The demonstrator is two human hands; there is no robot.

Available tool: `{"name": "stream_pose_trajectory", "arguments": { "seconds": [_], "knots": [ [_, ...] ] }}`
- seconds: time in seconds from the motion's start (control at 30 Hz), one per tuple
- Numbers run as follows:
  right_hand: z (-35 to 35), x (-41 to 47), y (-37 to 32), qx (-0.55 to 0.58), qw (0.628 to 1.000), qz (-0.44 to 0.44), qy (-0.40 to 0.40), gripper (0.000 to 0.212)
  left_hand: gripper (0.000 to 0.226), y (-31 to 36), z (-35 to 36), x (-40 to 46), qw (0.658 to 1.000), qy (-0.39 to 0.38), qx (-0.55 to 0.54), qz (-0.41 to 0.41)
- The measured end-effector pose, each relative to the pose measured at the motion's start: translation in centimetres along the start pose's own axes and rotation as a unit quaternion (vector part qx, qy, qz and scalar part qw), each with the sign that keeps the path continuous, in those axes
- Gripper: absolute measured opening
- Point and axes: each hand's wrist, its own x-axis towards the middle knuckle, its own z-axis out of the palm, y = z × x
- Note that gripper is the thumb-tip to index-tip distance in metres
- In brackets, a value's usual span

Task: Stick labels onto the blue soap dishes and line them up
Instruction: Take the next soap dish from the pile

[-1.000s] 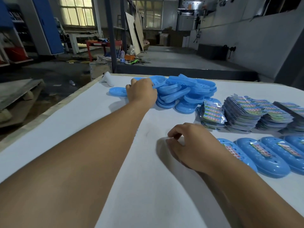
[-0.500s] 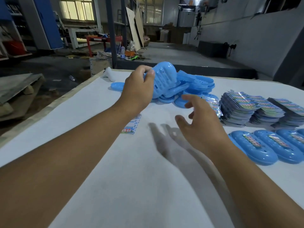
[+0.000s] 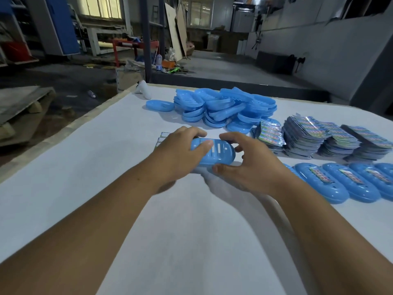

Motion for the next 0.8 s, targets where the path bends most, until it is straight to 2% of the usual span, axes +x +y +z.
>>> {"name": "stream_pose_trajectory", "arguments": {
  "seconds": [0.1,0.17,0.47,0.8],
  "knots": [
    [-0.07,0.07,0.46,-0.028,0.999,0.015,-0.010,0.077,0.063,-0.83,-0.20,-0.10,0.992,-0.087,0.076,0.049],
    [-0.12,0.18,0.64,-0.042,0.998,0.022,-0.029,0.072,0.068,-1.16,-0.10,-0.08,0.986,-0.107,0.108,0.065],
    [-0.31,0.14,0.44,-0.081,0.995,0.030,-0.054,0.059,0.059,-0.89,0.46,-0.29,0.975,-0.126,0.171,0.069],
    [-0.25,0.06,0.40,-0.086,0.992,0.053,-0.075,0.065,0.055,-0.63,0.27,-0.35,0.978,-0.137,0.152,0.041]
  ]
}}
